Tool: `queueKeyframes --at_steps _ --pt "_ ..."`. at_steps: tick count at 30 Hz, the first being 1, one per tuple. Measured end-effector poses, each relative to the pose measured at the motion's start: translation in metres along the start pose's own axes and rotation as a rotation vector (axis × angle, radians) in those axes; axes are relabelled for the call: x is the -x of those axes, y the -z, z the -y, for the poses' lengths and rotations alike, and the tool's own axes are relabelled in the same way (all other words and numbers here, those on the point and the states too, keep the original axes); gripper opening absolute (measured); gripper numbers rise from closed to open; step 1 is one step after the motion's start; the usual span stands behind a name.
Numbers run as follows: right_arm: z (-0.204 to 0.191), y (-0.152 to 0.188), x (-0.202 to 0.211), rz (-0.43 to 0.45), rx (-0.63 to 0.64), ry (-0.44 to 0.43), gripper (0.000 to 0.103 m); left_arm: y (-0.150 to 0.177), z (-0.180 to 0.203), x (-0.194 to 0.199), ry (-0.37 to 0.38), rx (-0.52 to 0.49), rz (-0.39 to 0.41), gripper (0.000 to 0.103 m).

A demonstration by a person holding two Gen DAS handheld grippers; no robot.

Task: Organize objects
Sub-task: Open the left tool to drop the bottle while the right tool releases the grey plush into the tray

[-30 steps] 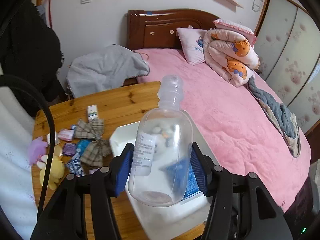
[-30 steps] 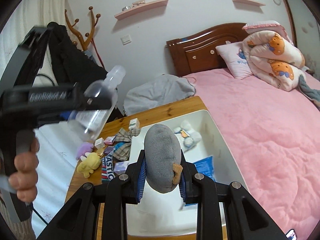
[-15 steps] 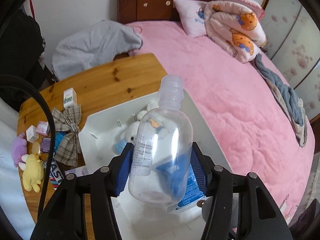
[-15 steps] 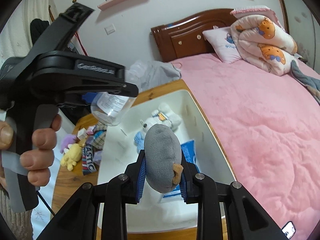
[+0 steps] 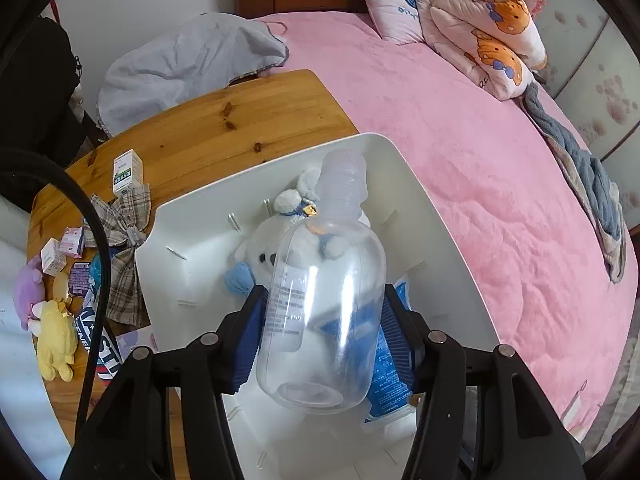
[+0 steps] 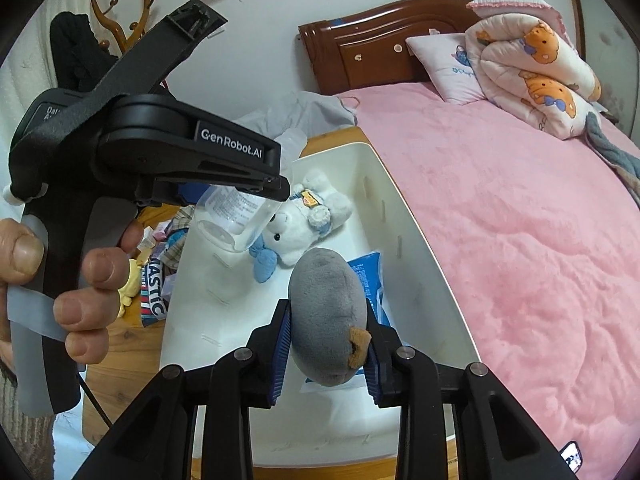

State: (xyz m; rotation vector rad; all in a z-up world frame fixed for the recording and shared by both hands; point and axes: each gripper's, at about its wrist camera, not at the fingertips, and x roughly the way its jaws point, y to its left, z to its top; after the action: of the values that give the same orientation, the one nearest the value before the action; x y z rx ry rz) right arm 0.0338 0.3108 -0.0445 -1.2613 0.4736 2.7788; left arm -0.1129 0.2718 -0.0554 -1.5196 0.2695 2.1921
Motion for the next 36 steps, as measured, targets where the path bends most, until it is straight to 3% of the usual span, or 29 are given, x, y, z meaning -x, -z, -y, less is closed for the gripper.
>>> queueKeyframes --at_steps 14,16,18,19,36 --pt "-0.004 0.002 -0.002 -0.015 0.01 0.011 0.038 0.005 0.007 0.002 -0.009 -0.021 -0.01 0.062" --pt "-0.005 0.002 -0.001 -0.016 0.015 0.013 0.059 0.007 0.006 0.002 0.008 -0.01 -0.029 0.064" --pt "-0.006 0.003 0.003 -0.001 0.018 0.02 0.072 0.008 0.003 0.002 0.04 0.002 -0.052 0.066" --pt "-0.006 0.004 0.006 0.009 0.017 0.026 0.073 0.01 0.002 0.003 0.049 0.006 -0.058 0.067" --pt "-0.034 0.01 0.03 0.047 0.082 0.052 0.074 0.038 -0.006 0.06 0.071 0.004 0.033 0.069"
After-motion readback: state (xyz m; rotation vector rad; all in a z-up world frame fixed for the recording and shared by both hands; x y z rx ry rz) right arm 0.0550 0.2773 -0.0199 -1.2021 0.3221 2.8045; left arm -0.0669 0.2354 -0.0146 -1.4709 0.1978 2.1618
